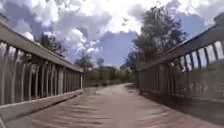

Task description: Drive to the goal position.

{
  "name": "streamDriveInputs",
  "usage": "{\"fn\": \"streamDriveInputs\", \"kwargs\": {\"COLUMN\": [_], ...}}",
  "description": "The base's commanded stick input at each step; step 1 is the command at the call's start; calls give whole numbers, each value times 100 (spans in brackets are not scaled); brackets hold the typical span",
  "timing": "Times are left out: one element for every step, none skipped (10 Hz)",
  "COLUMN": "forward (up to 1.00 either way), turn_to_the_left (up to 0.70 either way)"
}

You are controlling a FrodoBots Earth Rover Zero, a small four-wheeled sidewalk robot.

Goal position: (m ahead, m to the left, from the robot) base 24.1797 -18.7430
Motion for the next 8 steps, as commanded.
{"fn": "streamDriveInputs", "kwargs": {"forward": [70, 70, 70, 70, 70, 70, 70, 70], "turn_to_the_left": [0, 0, 0, 0, 0, 0, 0, 0]}}
